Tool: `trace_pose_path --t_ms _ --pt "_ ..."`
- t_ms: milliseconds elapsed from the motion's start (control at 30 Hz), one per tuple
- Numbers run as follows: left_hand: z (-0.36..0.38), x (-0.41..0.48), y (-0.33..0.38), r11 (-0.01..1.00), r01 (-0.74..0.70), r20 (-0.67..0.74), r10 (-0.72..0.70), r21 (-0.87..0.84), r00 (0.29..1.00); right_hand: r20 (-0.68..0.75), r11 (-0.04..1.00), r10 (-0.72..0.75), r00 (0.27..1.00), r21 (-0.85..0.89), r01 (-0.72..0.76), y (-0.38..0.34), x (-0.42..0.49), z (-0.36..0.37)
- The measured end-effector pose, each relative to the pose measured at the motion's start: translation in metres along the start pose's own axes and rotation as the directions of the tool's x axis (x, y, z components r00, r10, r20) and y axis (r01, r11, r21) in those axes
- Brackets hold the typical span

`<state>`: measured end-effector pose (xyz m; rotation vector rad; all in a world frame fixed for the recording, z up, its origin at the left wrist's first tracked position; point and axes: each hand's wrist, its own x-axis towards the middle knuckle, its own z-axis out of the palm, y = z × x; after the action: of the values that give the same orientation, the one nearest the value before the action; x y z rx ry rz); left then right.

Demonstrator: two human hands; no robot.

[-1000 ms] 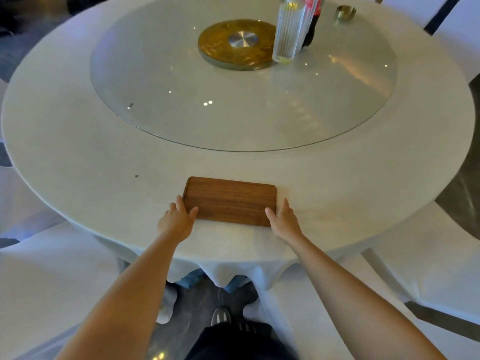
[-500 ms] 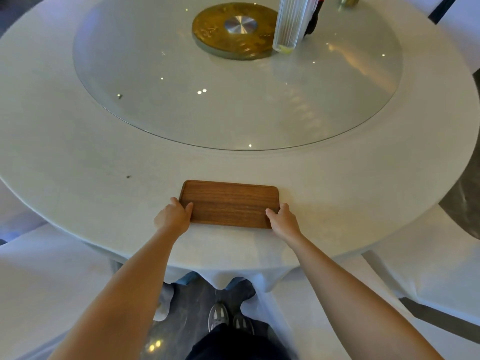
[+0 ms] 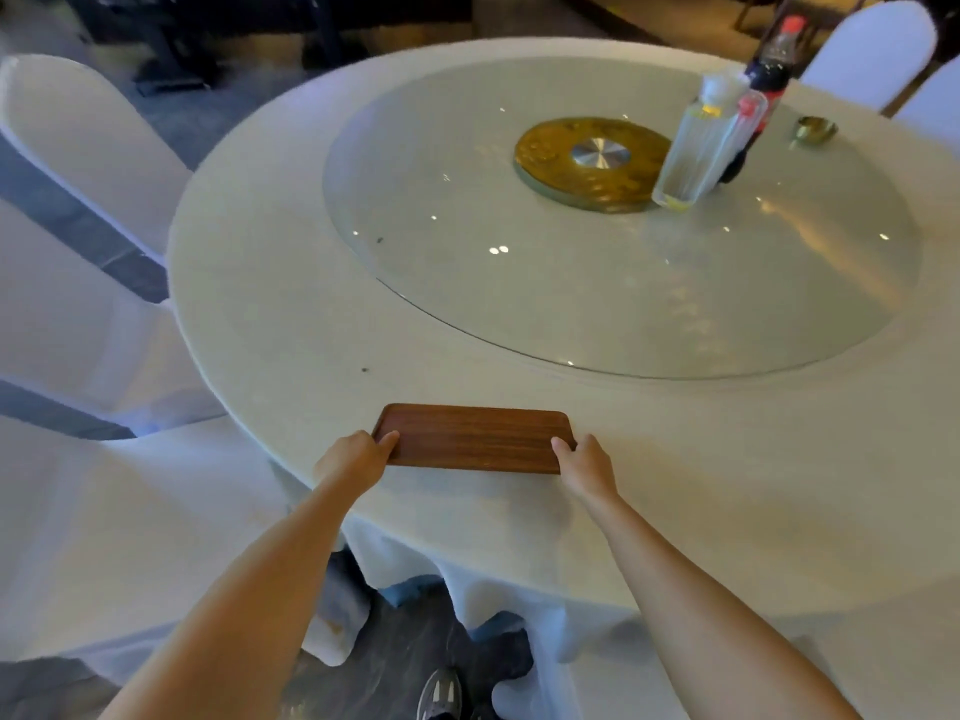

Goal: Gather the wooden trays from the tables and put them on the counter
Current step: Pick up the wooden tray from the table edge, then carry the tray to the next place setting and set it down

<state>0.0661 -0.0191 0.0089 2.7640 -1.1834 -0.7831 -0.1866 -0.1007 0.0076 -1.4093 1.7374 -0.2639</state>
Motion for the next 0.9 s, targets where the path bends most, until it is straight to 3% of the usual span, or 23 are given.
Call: trace_pose_path --t_ms 167,400,667,900 --pt "-0.044 -0.02 -0.057 0.973 0.117 -0.087 -0.136 -0.201 0.987 0.028 0.98 -0.2 0.979 -0.008 0.201 -0.066 -0.016 0.029" --pt "-0.104 -0.063 -0.155 0.826 0.155 -0.214 -0.314 -0.542 0.925 0.104 0.881 -0.472 0.876 0.003 0.474 -0.158 -0.077 0.088" --pt "-0.148 -0.157 -0.32 0.801 0.321 -0.35 -0.53 -0.505 0.773 0.265 0.734 -0.668 0.695 0.08 0.675 -0.234 -0.194 0.208" --pt "-0.161 -0.249 -0.499 0.665 0.413 -0.373 -0.716 -0.623 0.59 0.422 0.635 -0.741 0.522 0.187 0.749 -0.268 -0.339 0.352"
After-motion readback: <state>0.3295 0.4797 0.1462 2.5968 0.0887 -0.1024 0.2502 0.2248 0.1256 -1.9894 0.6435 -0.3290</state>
